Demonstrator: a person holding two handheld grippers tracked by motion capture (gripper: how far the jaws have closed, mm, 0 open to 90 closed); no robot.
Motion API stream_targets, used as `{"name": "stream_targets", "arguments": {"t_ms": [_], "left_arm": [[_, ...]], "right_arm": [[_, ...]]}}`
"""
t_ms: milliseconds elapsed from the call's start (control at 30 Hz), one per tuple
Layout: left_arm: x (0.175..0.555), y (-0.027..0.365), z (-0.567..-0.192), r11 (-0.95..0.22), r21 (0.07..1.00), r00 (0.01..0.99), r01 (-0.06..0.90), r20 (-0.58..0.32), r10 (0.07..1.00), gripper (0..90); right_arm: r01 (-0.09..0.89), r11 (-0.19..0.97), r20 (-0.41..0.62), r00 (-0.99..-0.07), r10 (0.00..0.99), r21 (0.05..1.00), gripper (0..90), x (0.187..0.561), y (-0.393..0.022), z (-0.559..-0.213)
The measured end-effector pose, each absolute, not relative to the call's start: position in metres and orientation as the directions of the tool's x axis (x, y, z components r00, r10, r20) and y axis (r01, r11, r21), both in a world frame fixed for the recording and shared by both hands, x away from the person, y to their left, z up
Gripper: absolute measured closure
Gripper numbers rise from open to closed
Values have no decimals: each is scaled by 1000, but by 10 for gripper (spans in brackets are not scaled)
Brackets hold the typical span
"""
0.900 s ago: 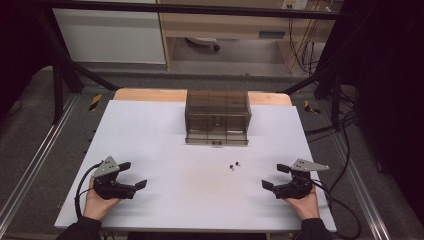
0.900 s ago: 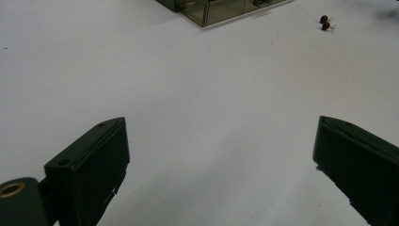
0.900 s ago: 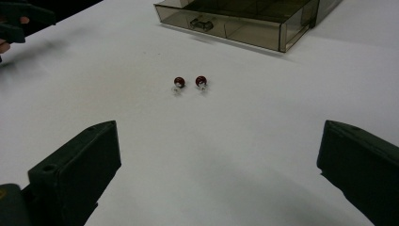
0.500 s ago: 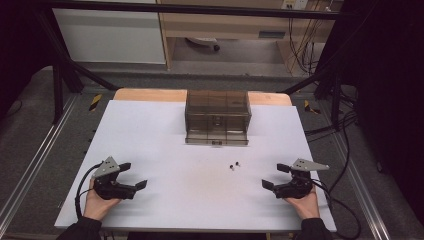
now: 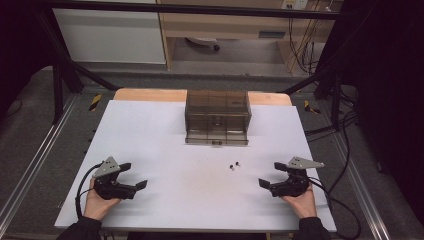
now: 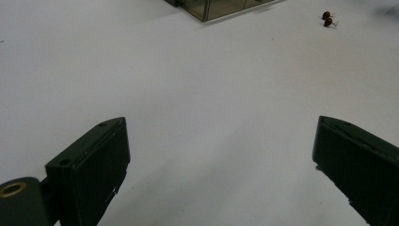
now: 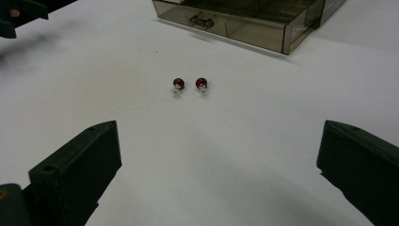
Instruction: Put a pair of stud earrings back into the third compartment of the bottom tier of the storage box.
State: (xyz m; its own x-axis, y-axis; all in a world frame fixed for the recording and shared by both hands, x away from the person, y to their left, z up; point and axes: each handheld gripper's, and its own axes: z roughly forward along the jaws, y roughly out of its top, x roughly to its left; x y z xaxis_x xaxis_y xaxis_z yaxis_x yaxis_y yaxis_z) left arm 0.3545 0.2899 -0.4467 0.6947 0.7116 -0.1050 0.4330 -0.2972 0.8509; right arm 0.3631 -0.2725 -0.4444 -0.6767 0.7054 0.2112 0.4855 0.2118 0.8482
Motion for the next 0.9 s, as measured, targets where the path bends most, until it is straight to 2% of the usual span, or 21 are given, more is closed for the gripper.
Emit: {"name": "stream_targets", "arguments": {"t_ms": [900], "left_arm": [[355,291,-447,-292,851,687,436,-105,719,43]], "right_arm": [[488,279,154,-675,722,827,38,383,-237,-434]]}}
